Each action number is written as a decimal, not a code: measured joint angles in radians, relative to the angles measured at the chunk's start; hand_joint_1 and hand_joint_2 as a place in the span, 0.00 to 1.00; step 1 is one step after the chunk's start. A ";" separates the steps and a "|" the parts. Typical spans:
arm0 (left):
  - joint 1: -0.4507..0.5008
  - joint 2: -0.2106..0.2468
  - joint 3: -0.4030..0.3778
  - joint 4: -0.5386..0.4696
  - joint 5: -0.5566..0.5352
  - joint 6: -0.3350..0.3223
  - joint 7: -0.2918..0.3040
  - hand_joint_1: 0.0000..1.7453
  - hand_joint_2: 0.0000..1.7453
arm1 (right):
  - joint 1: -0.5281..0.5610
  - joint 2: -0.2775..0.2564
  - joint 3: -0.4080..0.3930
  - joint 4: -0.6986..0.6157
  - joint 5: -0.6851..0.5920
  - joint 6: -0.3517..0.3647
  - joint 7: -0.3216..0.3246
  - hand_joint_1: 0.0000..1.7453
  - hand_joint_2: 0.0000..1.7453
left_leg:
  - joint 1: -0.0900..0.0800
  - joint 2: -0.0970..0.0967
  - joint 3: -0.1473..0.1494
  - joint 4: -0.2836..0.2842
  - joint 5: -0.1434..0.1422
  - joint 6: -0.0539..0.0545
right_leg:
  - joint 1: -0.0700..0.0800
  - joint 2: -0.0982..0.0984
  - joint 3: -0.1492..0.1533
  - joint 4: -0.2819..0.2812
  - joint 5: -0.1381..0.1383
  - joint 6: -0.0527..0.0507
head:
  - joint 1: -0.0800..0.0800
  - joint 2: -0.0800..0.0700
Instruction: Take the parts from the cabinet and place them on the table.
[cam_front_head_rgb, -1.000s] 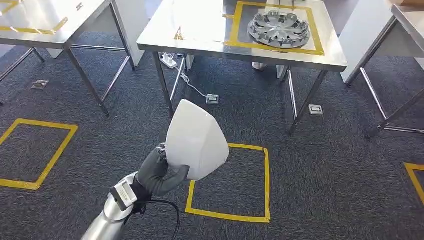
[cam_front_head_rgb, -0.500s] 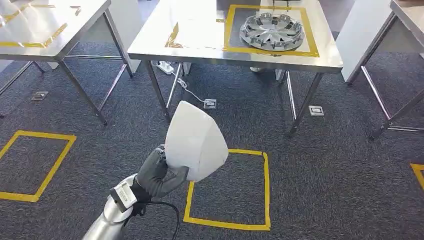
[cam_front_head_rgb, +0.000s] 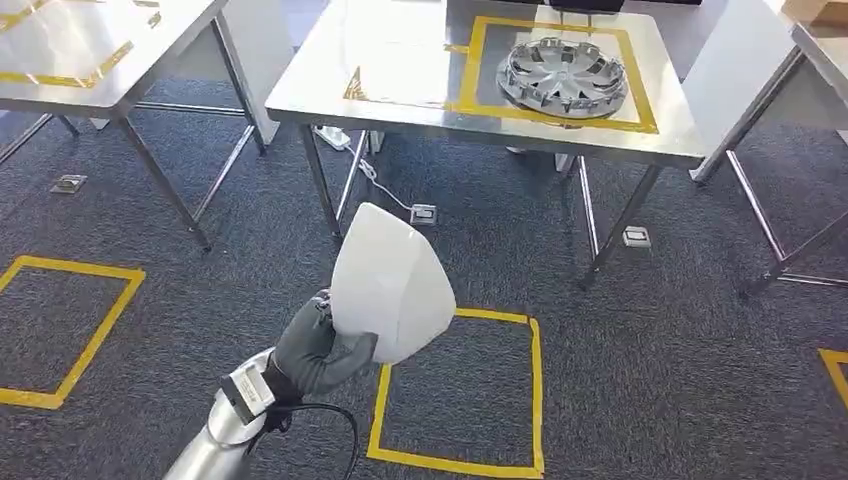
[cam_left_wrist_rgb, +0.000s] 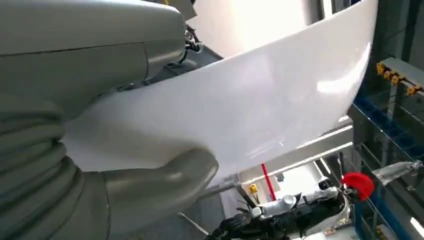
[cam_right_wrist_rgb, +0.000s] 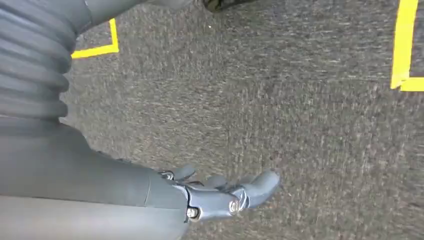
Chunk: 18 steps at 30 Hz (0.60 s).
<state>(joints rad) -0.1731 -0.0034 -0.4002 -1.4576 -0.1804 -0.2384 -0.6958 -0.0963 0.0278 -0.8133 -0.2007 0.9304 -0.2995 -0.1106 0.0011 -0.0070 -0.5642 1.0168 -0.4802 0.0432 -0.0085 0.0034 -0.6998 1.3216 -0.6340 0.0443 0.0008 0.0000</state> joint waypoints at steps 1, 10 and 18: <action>0.000 0.000 0.000 0.002 0.000 0.000 0.000 1.00 1.00 | 0.001 0.000 0.000 0.000 0.000 0.002 0.000 0.00 1.00 | 0.000 -0.001 0.006 0.000 -0.006 -0.001 | 0.000 0.000 -0.014 -0.005 0.020 0.002 | 0.002 0.000; -0.002 -0.012 -0.001 -0.004 -0.003 0.000 0.004 1.00 1.00 | 0.008 0.000 0.000 0.000 -0.002 0.001 0.006 0.00 1.00 | -0.006 0.001 0.058 0.016 -0.047 -0.045 | 0.002 -0.001 0.108 -0.310 0.182 -0.049 | 0.004 0.000; 0.018 -0.007 0.005 -0.019 -0.009 0.003 0.009 1.00 1.00 | 0.004 0.000 0.000 0.000 0.012 0.004 0.029 0.00 1.00 | 0.000 0.002 -0.115 0.203 -0.058 -0.054 | 0.002 0.000 0.177 -0.311 0.125 -0.059 | -0.012 0.000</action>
<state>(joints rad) -0.1554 -0.0103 -0.3952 -1.4771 -0.1892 -0.2354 -0.6870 -0.0921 0.0278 -0.8137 -0.2007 0.9426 -0.2953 -0.0820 0.0009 -0.0055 -0.6793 1.2198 -0.5384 -0.0108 -0.0068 0.0038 -0.5226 1.0101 -0.5085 -0.0150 -0.0115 0.0004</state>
